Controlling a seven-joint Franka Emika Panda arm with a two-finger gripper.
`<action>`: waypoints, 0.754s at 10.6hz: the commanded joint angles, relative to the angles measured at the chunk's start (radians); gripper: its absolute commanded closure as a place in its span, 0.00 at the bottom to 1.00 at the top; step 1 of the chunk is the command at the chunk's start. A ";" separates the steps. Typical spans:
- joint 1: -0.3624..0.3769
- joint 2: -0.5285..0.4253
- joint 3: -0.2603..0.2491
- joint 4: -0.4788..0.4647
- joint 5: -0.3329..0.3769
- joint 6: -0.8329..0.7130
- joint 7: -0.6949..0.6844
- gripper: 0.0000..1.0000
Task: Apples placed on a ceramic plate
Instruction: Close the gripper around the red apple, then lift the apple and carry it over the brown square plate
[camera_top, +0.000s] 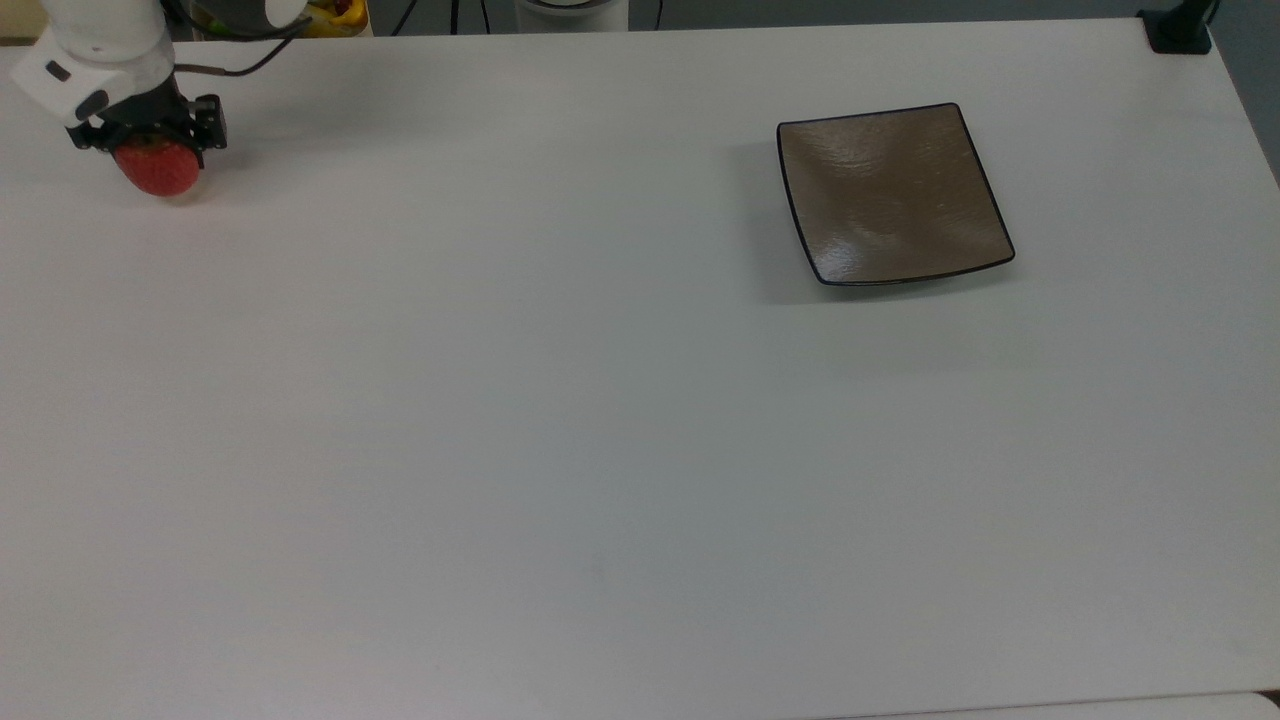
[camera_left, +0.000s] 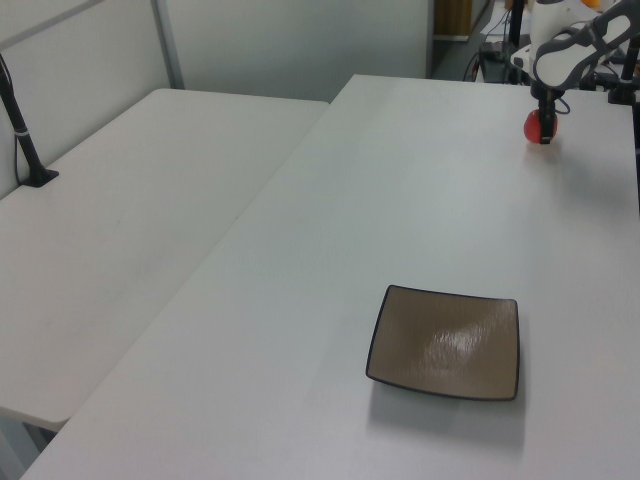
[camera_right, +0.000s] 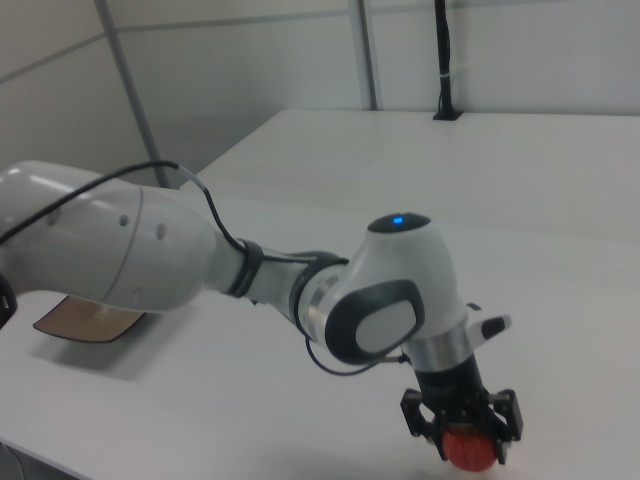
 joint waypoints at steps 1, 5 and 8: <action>0.027 -0.093 0.007 0.104 0.024 -0.232 -0.013 0.93; 0.076 -0.167 0.065 0.314 0.139 -0.525 0.002 0.91; 0.074 -0.266 0.180 0.378 0.188 -0.667 0.016 0.90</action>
